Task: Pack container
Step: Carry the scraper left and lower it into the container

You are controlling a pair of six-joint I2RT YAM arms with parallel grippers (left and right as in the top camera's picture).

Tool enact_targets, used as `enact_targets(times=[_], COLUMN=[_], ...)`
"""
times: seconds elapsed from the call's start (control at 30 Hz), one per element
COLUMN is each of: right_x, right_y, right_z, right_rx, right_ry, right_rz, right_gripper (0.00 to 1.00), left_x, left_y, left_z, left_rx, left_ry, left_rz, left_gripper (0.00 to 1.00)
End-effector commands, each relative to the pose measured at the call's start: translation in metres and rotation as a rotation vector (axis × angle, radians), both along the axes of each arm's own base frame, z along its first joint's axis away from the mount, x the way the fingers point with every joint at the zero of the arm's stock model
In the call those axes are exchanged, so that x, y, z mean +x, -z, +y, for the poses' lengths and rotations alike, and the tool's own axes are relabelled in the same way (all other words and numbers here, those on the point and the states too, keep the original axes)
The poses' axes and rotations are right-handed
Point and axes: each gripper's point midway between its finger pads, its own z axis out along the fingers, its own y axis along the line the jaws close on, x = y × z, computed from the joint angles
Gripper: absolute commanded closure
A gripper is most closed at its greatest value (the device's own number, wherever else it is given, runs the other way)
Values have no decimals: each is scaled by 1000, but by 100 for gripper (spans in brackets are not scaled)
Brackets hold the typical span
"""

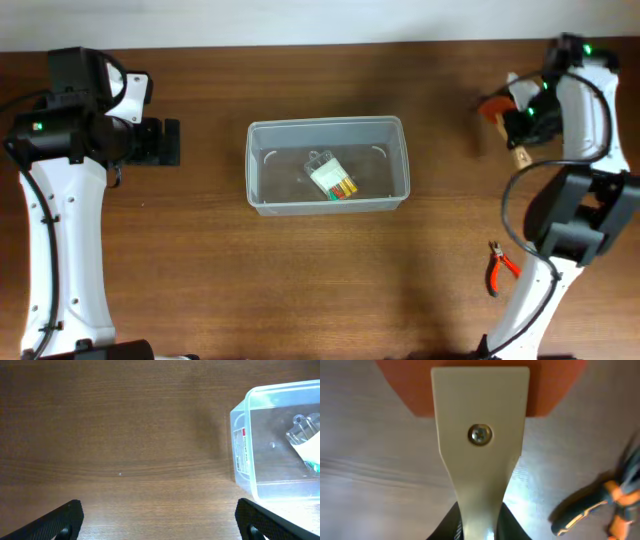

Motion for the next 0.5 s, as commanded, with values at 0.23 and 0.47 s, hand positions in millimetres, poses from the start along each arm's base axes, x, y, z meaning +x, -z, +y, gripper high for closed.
enact_targets(times=[0.23,0.47], right_x=[12,-13], right_y=[-105,-104], right_z=[161,258], right_rx=[6,26], right_ry=[-355,-575], right_rz=[-187,-179], right_gripper=[82,83], left_x=[3,3], left_y=[-2,-2], left_z=[2,2], left_rx=[2,2], left_ry=[-9,-9], left_rz=[-8,-8], left_gripper=[1,1])
